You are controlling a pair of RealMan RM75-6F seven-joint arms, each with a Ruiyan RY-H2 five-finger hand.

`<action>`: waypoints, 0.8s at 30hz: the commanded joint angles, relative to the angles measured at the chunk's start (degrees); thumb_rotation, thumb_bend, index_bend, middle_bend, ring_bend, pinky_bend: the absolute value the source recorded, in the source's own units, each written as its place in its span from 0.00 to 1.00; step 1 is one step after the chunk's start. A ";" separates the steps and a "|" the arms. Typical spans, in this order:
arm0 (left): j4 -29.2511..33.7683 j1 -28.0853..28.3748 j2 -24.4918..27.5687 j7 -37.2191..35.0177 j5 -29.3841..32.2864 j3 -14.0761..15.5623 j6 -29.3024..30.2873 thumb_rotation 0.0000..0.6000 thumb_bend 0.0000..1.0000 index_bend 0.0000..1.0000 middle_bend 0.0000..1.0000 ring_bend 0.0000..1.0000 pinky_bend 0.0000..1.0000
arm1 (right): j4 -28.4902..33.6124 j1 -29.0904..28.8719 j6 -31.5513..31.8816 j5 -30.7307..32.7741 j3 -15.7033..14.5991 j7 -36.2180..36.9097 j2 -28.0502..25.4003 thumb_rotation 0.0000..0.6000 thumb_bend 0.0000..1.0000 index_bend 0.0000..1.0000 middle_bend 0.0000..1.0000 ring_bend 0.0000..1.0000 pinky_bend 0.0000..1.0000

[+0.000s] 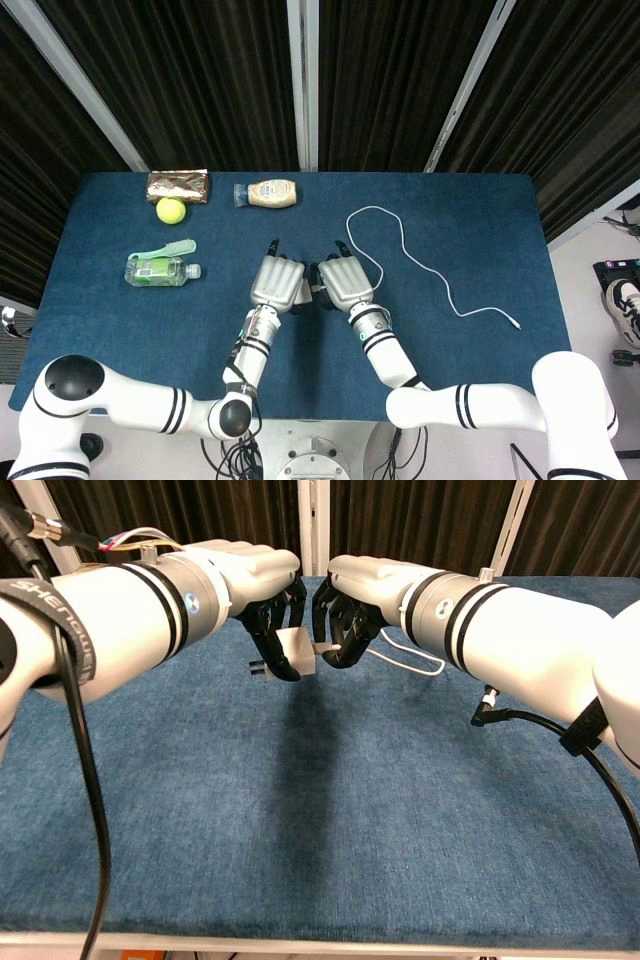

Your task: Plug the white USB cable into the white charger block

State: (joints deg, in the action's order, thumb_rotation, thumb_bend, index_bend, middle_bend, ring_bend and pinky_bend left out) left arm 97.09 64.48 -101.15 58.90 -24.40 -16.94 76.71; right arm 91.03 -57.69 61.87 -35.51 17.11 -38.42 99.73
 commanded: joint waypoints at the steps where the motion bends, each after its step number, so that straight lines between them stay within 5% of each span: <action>1: -0.23 0.01 -0.05 0.39 -0.09 0.16 0.02 0.88 0.22 0.54 0.52 0.38 0.09 | 0.20 -0.01 -0.21 0.18 -0.03 0.13 -0.10 1.00 0.47 0.67 0.52 0.29 0.00; 14: -0.64 -0.12 -0.77 0.67 -0.44 -0.11 -0.42 0.89 0.22 0.54 0.52 0.38 0.09 | 0.48 0.26 -0.66 -0.64 -0.36 1.90 -0.05 1.00 0.46 0.66 0.51 0.29 0.00; 24: -0.26 -0.55 -0.24 0.68 -0.35 -0.34 -0.73 0.88 0.22 0.54 0.52 0.38 0.09 | 0.33 1.40 -0.46 -2.89 -1.57 3.35 -0.86 1.00 0.28 0.42 0.48 0.28 0.00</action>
State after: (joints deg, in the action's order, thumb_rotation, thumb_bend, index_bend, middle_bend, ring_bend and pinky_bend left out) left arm 96.81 63.93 -101.40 59.57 -24.74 -17.28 75.98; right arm 91.40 -56.36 61.39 -38.34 15.61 -35.14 98.92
